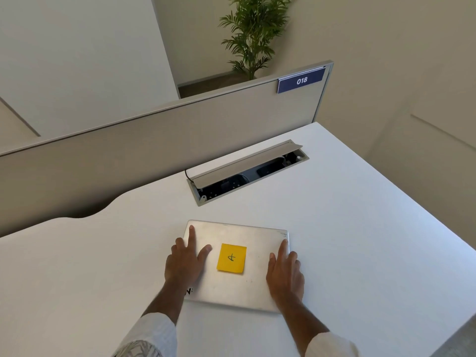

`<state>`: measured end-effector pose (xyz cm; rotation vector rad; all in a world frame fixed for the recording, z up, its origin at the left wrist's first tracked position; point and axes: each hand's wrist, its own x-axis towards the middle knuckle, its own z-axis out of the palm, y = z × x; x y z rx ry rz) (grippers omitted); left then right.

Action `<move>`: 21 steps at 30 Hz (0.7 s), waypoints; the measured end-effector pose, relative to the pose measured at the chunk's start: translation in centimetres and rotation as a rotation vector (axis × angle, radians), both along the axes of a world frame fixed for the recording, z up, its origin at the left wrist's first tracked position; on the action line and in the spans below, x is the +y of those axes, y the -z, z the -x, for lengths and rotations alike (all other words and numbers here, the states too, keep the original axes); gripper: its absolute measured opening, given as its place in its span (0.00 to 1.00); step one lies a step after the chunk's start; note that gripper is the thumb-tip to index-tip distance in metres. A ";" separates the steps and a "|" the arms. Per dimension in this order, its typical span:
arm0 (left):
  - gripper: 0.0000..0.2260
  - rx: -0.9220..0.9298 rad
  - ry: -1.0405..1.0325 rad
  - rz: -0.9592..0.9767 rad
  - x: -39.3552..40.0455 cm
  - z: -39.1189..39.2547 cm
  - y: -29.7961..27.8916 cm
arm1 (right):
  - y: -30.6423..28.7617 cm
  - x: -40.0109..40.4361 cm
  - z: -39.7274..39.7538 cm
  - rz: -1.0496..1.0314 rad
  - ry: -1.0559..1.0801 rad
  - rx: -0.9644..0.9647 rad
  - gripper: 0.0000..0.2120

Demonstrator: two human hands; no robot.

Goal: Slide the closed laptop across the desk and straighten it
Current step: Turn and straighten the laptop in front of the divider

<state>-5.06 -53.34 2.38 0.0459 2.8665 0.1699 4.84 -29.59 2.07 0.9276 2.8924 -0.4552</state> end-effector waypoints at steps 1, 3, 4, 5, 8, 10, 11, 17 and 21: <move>0.37 0.010 0.004 0.010 0.0 -0.1 0.1 | 0.1 0.1 0.0 -0.019 -0.012 -0.007 0.29; 0.37 0.040 0.009 0.023 -0.2 -0.2 0.5 | 0.2 0.1 0.0 -0.040 -0.031 -0.018 0.29; 0.38 0.061 0.013 0.032 -0.2 -0.3 0.6 | 0.2 0.1 0.1 -0.048 -0.038 -0.023 0.29; 0.39 0.077 0.017 0.045 -0.2 -0.4 0.7 | 0.3 0.1 0.0 -0.058 -0.044 -0.027 0.29; 0.42 0.114 0.008 0.071 -0.1 -0.5 0.9 | 0.5 0.0 0.1 -0.077 -0.063 -0.043 0.29; 0.45 0.137 -0.009 0.063 0.0 -0.4 1.3 | 0.6 0.0 0.0 -0.081 -0.071 -0.045 0.29; 0.46 0.140 -0.017 0.060 -0.1 -0.4 1.5 | 0.7 -0.1 0.1 -0.079 -0.072 -0.044 0.29; 0.41 0.128 -0.039 0.055 -0.1 -0.6 2.1 | 0.8 -0.3 0.1 -0.086 -0.065 -0.040 0.29; 0.38 0.144 -0.043 0.053 0.0 -0.7 2.0 | 0.7 -0.4 0.1 -0.107 -0.065 -0.060 0.29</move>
